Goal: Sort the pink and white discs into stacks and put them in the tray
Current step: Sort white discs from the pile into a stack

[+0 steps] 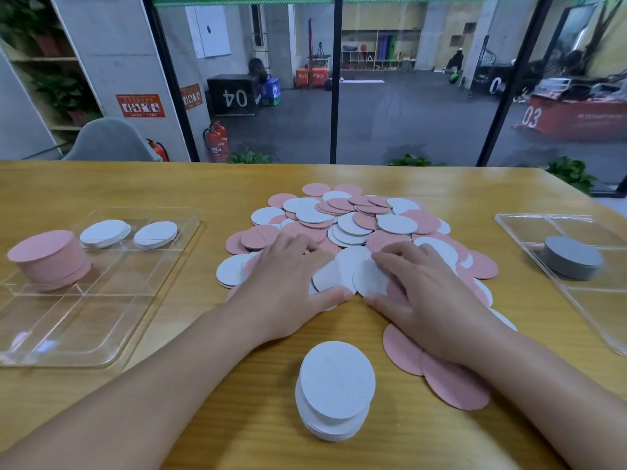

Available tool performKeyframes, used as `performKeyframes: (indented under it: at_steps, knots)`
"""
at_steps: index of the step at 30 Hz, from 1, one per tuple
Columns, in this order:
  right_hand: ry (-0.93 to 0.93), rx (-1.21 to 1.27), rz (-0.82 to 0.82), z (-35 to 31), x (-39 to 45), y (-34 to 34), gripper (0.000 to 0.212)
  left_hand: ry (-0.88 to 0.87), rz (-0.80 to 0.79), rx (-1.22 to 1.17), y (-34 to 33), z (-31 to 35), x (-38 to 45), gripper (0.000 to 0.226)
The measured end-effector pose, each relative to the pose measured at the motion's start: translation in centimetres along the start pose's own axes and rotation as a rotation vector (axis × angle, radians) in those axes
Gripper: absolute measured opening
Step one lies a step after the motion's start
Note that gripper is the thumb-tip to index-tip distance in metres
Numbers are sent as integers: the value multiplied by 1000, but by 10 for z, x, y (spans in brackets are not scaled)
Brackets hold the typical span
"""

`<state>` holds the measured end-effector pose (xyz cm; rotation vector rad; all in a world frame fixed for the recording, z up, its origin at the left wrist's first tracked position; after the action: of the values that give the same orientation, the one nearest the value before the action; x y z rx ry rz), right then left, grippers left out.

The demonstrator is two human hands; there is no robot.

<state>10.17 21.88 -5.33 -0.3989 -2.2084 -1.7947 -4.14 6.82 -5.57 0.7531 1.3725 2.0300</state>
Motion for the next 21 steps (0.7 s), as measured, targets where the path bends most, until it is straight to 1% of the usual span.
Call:
performKeyframes:
  at_steps: [2, 4, 6, 9, 10, 14, 17, 21]
  knots:
    - [0, -30, -23, -2, 1, -4, 52, -10, 10, -14, 2, 1, -1, 65]
    - [8, -3, -11, -4, 1, -2, 44, -17, 37, -57, 7, -1, -2, 64]
    - [12, 24, -11, -6, 2, 1, 41, -21, 58, -133, 14, -3, -4, 56]
    - [-20, -8, -60, -4, 2, 1, 59, 9, 83, -278, 23, -11, -5, 37]
    - [-33, -33, -75, -4, 3, 1, 61, 32, 75, -321, 25, -15, -4, 32]
    - [-54, -80, -112, -5, 5, -1, 58, 81, 30, -411, 23, -26, -1, 21]
    - [-98, 28, -82, -2, 9, 4, 54, 92, 23, -468, 21, -27, 0, 16]
    - [-127, 259, 65, 2, 13, 11, 47, 76, 12, -459, 19, -24, -1, 14]
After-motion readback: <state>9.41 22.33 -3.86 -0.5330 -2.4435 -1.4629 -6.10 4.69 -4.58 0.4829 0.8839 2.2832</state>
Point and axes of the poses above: each hand's wrist, its own x-axis towards the middle knuckle, its own y-axis out of the back of the hand, z = x × y, the point moved 7 cm from there along x, towards the middle knuckle, and after that the axes turned 13 degrees about y, right-handed, at the moved point
